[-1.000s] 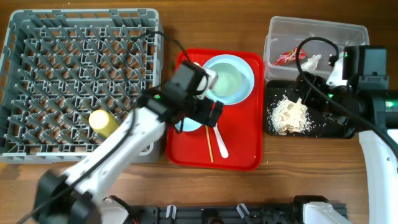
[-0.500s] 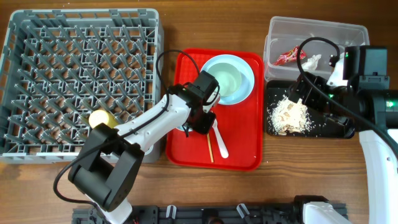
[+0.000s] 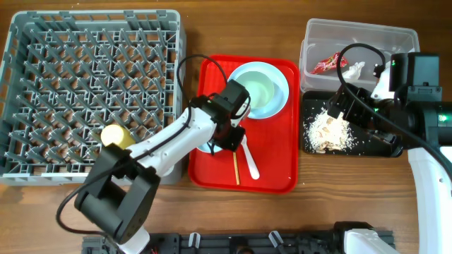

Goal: Sort waste into correct bins and load items into the dishwasher rack
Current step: 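Grasp the light-blue bowl with the left gripper and lift it, then set the light-blue bowl upside down in the dish rack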

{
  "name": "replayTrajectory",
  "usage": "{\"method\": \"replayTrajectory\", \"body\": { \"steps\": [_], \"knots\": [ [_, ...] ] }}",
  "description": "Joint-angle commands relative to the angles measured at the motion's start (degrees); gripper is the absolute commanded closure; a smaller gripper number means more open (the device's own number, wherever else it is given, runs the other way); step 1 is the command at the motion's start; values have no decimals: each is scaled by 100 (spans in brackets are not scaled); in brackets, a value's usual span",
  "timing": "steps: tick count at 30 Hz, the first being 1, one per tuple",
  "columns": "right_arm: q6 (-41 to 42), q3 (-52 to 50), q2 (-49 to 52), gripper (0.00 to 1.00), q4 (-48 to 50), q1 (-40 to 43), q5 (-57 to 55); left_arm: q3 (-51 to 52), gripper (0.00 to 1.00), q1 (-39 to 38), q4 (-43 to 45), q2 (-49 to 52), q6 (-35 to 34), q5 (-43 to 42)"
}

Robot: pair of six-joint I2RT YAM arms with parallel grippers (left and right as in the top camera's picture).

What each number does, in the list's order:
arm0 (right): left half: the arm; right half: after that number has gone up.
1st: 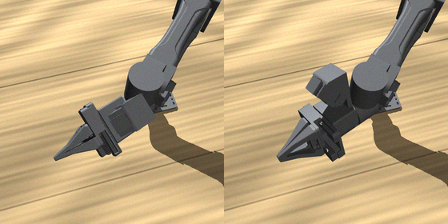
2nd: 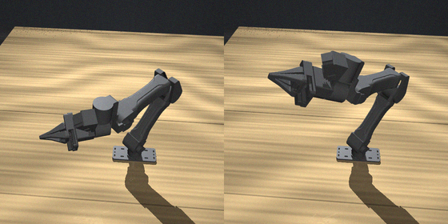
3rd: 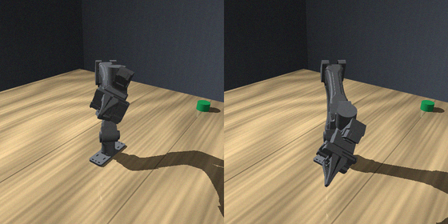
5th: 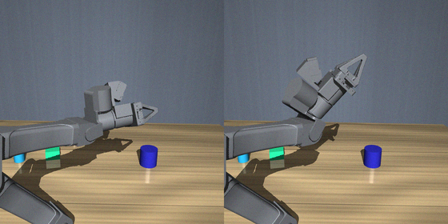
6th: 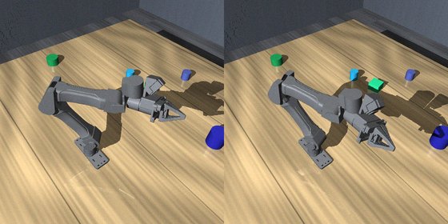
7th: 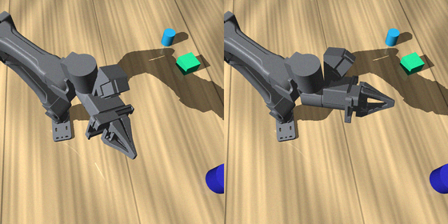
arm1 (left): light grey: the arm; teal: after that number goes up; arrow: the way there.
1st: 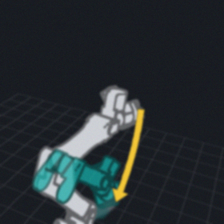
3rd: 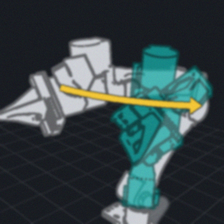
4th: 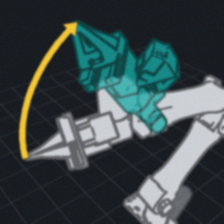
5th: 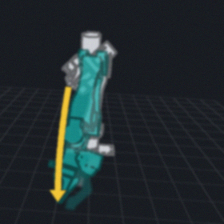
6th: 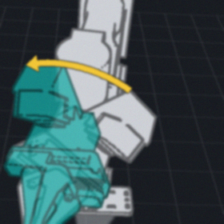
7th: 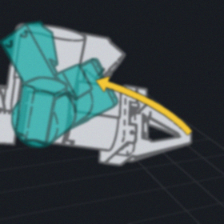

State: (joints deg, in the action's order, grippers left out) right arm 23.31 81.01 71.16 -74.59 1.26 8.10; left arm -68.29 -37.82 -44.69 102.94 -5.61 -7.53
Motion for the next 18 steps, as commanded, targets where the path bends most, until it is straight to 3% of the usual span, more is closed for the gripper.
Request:
{"method": "replayTrajectory", "body": {
  "steps": [1,4,8,14,18],
  "knots": [
    [68,24,9,0,-15,22,24,-422,96,-9,-61,-772,-146,-160],
    [66,24,9,0,-11,22,24,-719,96,264,-101,-1604,-149,-162],
    [63,24,9,0,-11,22,24,-782,96,1272,-103,-2503,-144,-573],
    [66,24,9,0,-20,22,24,-780,96,3595,-107,-2420,210,-3633],
    [59,24,9,0,-44,22,24,-780,96,4612,-122,-1805,389,-5219]
  ]
}}
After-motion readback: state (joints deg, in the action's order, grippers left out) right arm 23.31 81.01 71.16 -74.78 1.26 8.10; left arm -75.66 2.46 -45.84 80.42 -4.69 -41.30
